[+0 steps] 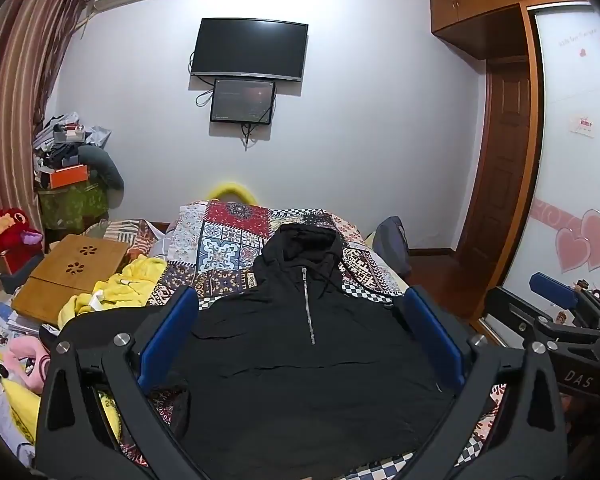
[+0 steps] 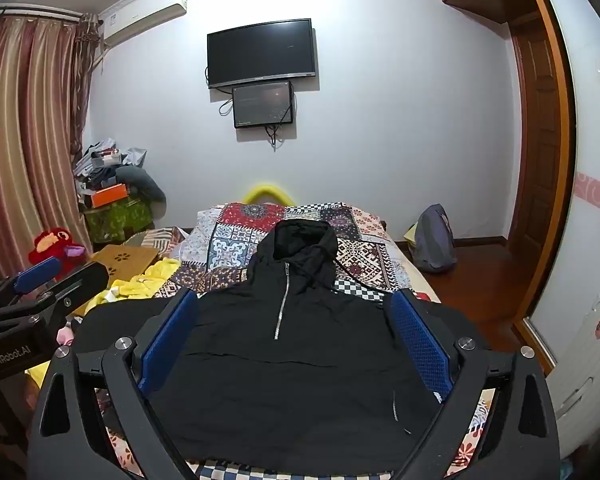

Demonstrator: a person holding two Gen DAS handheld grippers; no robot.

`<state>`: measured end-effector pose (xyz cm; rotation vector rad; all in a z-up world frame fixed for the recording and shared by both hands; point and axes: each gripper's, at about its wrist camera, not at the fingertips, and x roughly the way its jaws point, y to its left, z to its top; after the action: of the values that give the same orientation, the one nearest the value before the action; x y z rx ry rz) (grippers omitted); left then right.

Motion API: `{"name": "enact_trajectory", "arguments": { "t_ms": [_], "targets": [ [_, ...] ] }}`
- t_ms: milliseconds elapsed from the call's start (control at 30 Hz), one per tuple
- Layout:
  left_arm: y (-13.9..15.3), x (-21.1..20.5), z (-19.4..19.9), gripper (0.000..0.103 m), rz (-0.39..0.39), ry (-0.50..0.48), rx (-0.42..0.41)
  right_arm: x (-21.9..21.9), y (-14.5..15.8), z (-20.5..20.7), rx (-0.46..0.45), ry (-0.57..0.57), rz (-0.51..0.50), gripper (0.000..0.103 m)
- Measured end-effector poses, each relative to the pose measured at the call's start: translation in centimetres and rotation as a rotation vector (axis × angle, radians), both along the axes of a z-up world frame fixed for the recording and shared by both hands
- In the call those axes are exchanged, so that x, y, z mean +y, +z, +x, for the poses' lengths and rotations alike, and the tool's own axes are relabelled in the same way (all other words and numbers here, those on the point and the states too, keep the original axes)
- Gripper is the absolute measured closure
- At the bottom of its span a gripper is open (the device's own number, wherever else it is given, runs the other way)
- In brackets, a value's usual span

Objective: Fold large clothes

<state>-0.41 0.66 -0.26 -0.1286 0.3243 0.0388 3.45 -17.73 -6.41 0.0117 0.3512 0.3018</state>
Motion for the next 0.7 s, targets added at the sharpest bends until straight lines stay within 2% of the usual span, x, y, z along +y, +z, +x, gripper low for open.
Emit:
{"name": "enact_trajectory", "arguments": {
  "t_ms": [700],
  "targets": [
    [-0.07, -0.16, 0.39, 0.0, 0.001, 0.004, 0.009, 0.09, 0.03, 0.0, 0.001, 0.0, 0.001, 0.007]
  ]
}}
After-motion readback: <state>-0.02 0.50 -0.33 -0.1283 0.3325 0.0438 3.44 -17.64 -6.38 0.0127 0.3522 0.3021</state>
